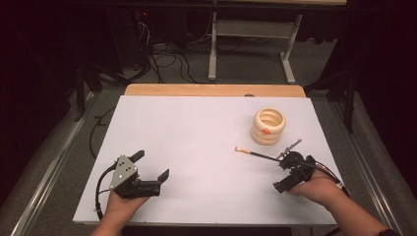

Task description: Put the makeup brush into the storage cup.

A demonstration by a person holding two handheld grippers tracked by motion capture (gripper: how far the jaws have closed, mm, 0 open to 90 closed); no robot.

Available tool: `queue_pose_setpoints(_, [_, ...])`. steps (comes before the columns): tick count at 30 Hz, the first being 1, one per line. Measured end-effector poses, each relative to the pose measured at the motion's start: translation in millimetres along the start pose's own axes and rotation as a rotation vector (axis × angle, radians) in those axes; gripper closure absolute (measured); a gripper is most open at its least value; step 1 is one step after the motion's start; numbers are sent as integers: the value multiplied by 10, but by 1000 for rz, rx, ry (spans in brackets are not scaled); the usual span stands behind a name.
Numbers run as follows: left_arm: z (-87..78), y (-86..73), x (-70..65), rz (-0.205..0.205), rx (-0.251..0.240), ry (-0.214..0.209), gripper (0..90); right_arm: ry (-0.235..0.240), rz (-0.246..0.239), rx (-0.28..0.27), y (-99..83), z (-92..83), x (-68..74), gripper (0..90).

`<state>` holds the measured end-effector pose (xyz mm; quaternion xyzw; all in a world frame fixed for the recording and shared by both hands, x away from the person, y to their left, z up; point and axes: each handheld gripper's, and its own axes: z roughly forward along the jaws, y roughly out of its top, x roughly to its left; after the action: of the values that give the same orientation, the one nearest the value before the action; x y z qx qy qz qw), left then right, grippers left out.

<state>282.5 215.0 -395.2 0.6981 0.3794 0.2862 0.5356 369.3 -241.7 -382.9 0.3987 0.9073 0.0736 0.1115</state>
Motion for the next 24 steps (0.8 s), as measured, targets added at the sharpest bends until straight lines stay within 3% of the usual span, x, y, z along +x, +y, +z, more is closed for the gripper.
queue_pose_setpoints(10, [11,-3,-14,12,10,-13,2,-2,-50,9,132,-23,-1,9])
queue_pose_setpoints(24, [8,0,2,0,5,-17,2,15,-63,5,324,47,-62,10])
